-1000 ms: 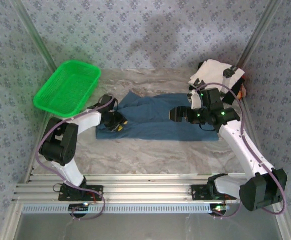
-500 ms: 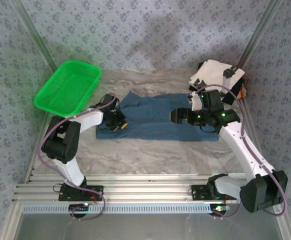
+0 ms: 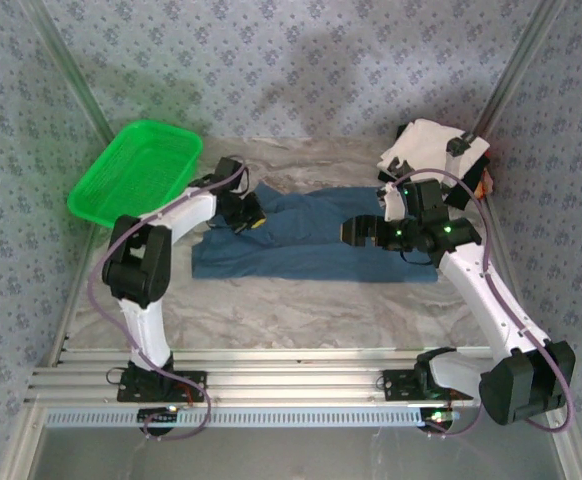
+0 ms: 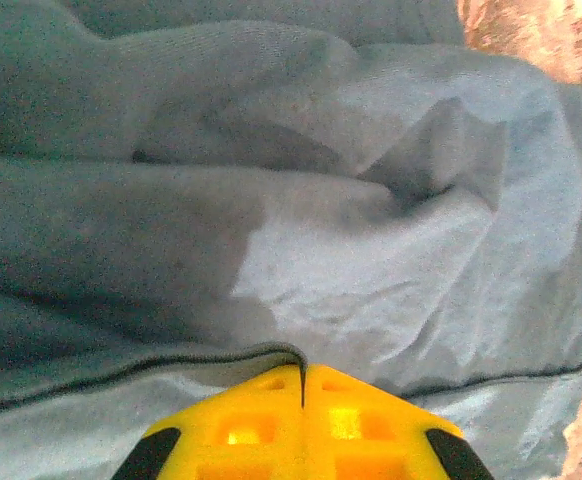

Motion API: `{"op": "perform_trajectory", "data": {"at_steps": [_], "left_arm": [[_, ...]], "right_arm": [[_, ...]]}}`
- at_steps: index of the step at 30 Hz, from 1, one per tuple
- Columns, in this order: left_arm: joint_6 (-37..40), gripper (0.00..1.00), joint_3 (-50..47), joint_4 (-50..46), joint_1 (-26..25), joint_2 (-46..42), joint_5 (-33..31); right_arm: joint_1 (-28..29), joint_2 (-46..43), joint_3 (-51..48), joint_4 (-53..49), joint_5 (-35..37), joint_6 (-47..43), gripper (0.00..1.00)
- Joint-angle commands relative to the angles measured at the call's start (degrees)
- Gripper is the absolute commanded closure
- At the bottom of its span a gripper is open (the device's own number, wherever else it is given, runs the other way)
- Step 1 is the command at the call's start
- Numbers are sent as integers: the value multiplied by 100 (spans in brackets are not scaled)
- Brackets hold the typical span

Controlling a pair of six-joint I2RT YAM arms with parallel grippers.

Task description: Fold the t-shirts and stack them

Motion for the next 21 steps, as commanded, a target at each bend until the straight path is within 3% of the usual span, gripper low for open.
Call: {"op": "perform_trajectory", "data": {"at_steps": [1,9,21], "left_arm": [[671,100,511,-726,-82,411,172],[1262,100,1345,-1037,-249,994,86],[1287,100,1819,-1020,-322,1452,6]], "right_arm": [[-47,-29,3,-15,-107,-108,0],[-80,-69,-84,-67,-169,-113,0],[-156,-72,-163,-42,-236,-130,0]]}}
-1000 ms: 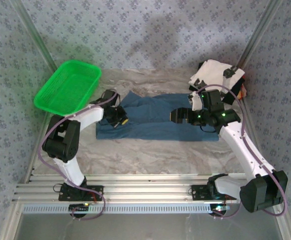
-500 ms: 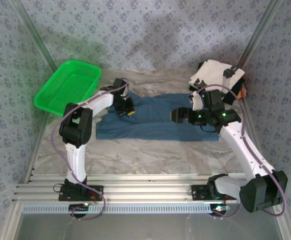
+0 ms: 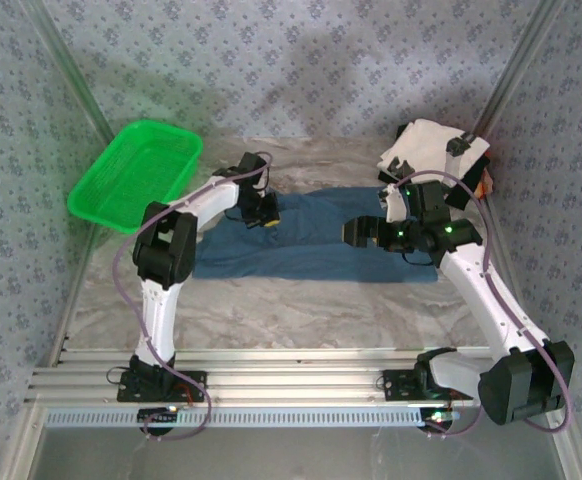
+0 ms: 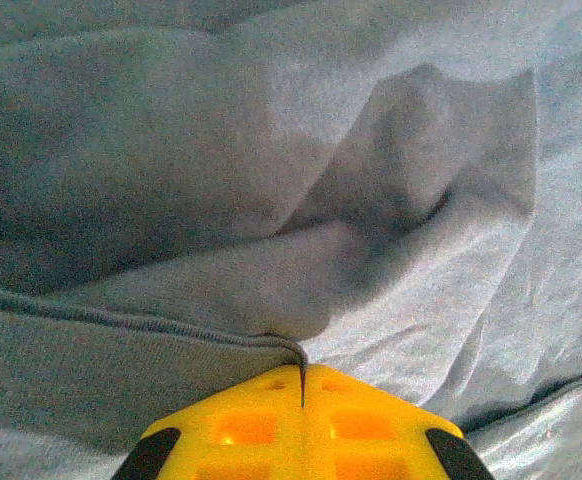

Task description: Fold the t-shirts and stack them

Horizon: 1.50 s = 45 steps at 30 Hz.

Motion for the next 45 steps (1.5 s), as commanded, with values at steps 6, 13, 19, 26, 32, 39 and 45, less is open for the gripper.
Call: {"op": "perform_trajectory", "data": {"at_steps": [6,13,19,26,32,39,45], "left_arm": [[-50,100,313,12,-22,209,31],[-288,100,457,190,3,207,101],[-495,100,449,398,3,278,132],[-856,30,-203,697,249,-438,-186],[-771,11,-1408,631,809,-2101,-646],[-597,9,-3261,931,1475,-4130,-852],[-225,5,-3986,1082,1757,-4845,-524]], "right_arm": [[-44,-40,-145,90,-48,-118,0],[-49,-30,-207,196,-15,-79,0],[-44,83,-264,319,15,-29,0],[-45,465,-194,323,308,109,0],[-132,882,-51,-153,1257,448,0],[-734,734,-170,-107,1413,696,0],[-1529,842,-154,-401,1379,545,0]]}}
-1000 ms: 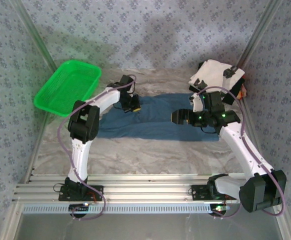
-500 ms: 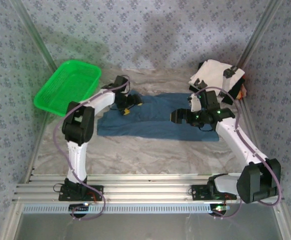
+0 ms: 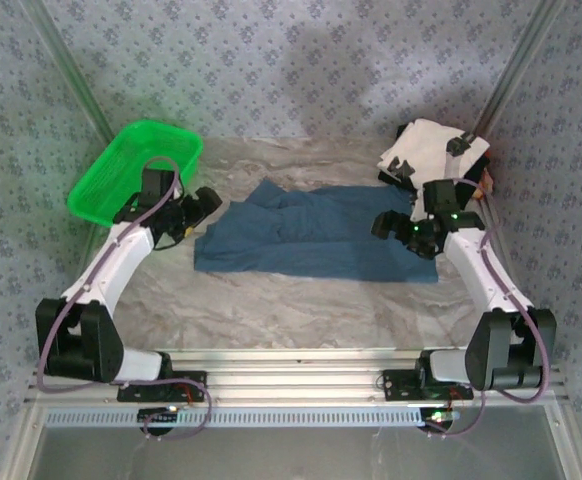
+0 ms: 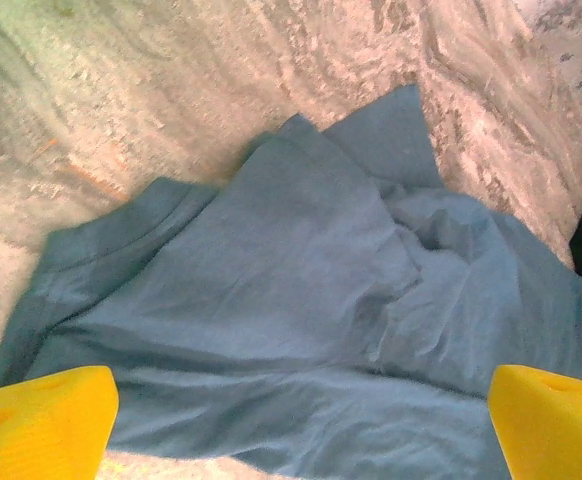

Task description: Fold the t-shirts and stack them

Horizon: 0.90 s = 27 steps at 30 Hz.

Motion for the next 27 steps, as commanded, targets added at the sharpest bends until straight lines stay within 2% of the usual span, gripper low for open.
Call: {"op": "perform_trajectory", "data": {"at_steps": [1,3,5,10,14,16,21,27], "left_arm": [[238,5,-408,326,95,-173,310],[146,9,-665,755,81,-186,572],[27,18,-855,1139,15,-64,672],[-237,48,-831,1840,-225,746,815],[-525,63,-764,2003,-352,1552,506],[-642,68,-755,1765,-345,1844,103],[-659,71,-1046,1412,-234,2150,-358],[-738,73,-1829,960,228,1934,-510]], "right_arm": [[-497,29,17,-346,96,7,0],[-803,141,9,-374,27,2,0],[-946,377,-6,-312,-61,-31,0],[-883,1136,-91,283,-147,175,1],[-710,1747,-113,731,-61,655,7],[-557,2043,-31,754,126,786,9],[-85,2489,191,546,731,910,9],[305,2596,71,136,1222,1099,9]]}}
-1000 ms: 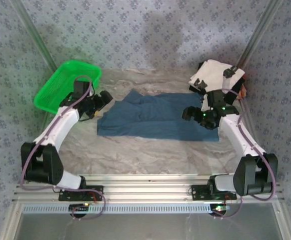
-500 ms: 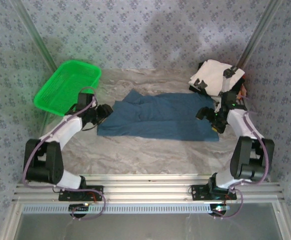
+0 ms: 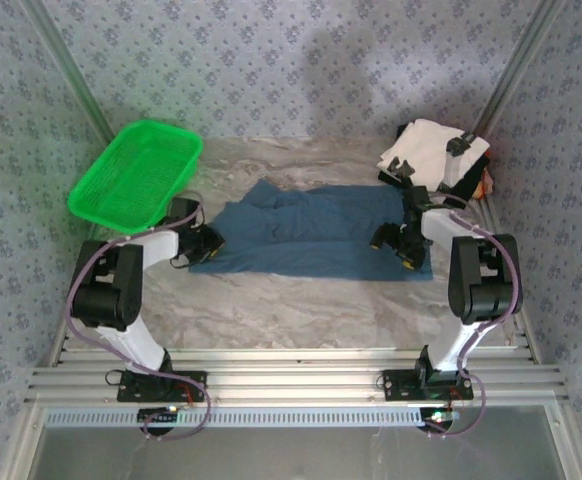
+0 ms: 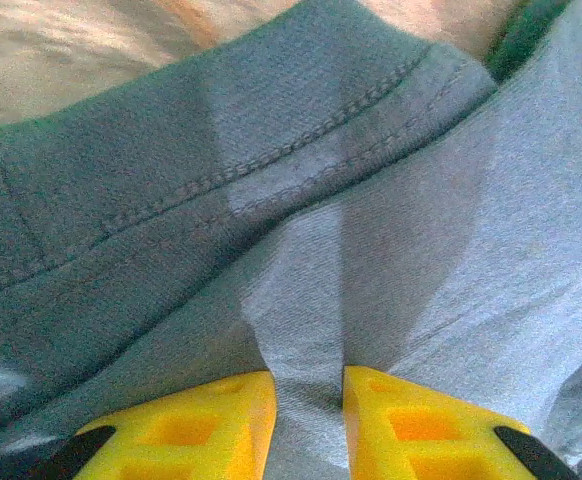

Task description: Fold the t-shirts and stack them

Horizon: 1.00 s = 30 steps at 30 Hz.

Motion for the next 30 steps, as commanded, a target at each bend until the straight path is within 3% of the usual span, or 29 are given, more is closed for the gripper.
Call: {"op": "perform_trajectory", "data": {"at_steps": [1,15,21,25,30], "left_arm": [[-5,72,-667,-1010,251,-53,-564],[-367,70,-1508,-2281,219,-1448,-759],[-694,68,-1941,-2750,23,-2352,-767],[-551,41,-1359,-3095,23,-2871,-928],[190,23,529,-3478,-91,-2577,-1069]], "right_arm": [[150,185,-139,-509,372,262,9],[1073,-717,-1328,-1101,198,1138,9],[1234,-1078,-1185,-1562,361,1108,7],[1292,-1260,-866,-1810,480,944,5],[1220,-1548,82,-2431,468,510,0]]}}
